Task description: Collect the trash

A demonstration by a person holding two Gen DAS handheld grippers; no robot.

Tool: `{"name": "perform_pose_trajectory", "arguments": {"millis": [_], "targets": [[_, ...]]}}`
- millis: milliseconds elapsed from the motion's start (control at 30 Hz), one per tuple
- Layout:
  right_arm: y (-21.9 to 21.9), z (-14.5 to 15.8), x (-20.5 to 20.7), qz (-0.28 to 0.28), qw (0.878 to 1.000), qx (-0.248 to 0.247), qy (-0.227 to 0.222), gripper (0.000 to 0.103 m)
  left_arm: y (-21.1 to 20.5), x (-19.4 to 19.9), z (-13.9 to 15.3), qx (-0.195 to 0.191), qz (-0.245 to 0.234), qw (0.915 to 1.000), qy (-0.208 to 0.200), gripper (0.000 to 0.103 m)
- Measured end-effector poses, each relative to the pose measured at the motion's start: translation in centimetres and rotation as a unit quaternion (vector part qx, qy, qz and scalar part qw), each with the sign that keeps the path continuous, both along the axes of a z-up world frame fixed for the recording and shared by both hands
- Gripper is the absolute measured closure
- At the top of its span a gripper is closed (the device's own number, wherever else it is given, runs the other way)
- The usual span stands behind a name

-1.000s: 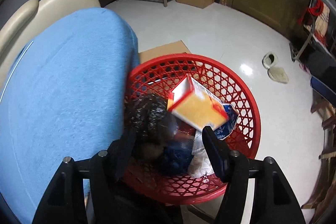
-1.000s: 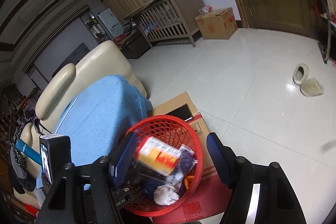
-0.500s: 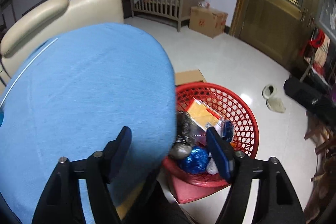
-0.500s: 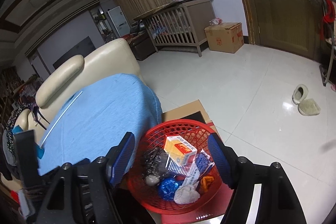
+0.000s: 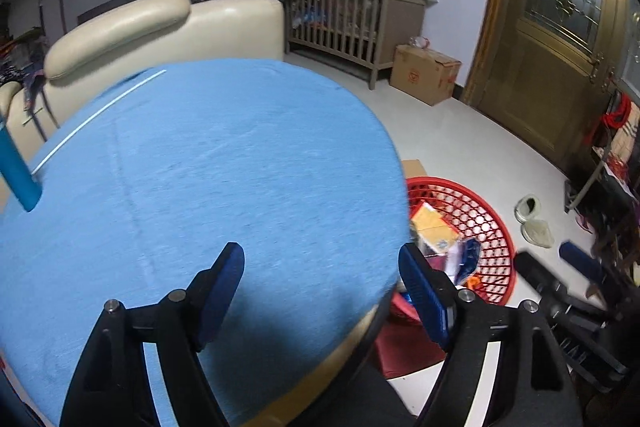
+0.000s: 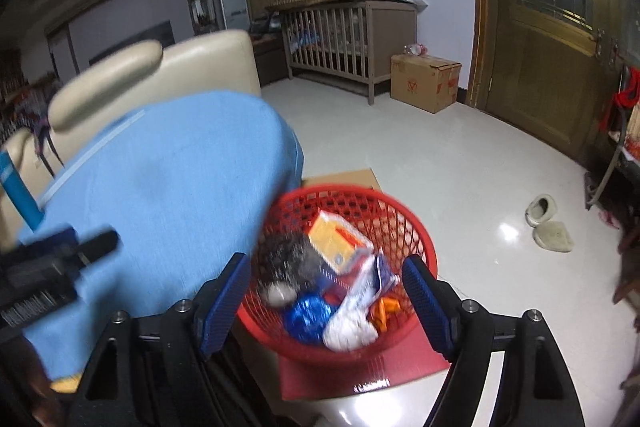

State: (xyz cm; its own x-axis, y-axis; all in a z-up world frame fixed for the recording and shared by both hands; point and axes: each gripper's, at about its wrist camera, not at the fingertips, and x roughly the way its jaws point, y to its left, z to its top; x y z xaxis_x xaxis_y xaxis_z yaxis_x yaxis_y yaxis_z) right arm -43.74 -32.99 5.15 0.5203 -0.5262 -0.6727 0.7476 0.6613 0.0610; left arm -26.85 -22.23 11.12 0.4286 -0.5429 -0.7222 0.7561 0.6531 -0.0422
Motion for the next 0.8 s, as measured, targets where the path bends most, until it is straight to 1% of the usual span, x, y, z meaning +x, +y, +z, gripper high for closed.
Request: {"name": "perform_pose_trajectory", "arguments": {"millis": [67, 133, 167, 200, 233, 300, 633, 733, 800], "targets": [[0.8, -0.7, 0.3, 0.006, 1.000, -0.002, 0.011, 0.022, 0.9, 0.4, 0.1, -0.002, 0.006, 1.0000, -0.003, 0.023], [1.5, -1.0, 0.3, 0.008, 1.000, -0.009, 0.015, 0.022, 0.8, 0.4, 0.1, 0.000, 0.004, 1.0000, -0.005, 0.023], [1.8, -1.0, 0.3, 0.010, 1.000, -0.011, 0.014, 0.022, 0.8, 0.3, 0.0, 0.002, 0.003, 1.0000, -0.006, 0.020], [2.0, -1.1, 0.4, 0.011, 1.000, -0.011, 0.014, 0.022, 0.7, 0.2, 0.0, 0.005, 0.003, 0.9999, -0.009, 0.013], [2.0, -1.1, 0.4, 0.012, 1.000, -0.011, 0.014, 0.022, 0.7, 0.0, 0.0, 0.007, 0.004, 0.9999, -0.014, 0.011], [2.1, -1.1, 0.5, 0.015, 1.000, -0.009, 0.014, 0.022, 0.6, -0.3, 0.2, 0.008, 0.004, 0.9996, -0.028, 0.011], [1.1, -1.9, -0.3, -0.014, 1.000, 0.001, 0.010, 0.022, 0.9, -1.2, 0.7, -0.009, -0.003, 0.9994, -0.033, 0.011], [1.0, -2.0, -0.2, -0.022, 1.000, -0.001, 0.018, 0.014, 1.0, -1.2, 0.5, -0.009, -0.001, 0.9995, -0.031, 0.011], [1.0, -2.0, -0.3, -0.023, 1.000, -0.003, 0.015, 0.013, 1.1, -1.2, 0.4, -0.010, 0.000, 0.9995, -0.031, 0.011]]}}
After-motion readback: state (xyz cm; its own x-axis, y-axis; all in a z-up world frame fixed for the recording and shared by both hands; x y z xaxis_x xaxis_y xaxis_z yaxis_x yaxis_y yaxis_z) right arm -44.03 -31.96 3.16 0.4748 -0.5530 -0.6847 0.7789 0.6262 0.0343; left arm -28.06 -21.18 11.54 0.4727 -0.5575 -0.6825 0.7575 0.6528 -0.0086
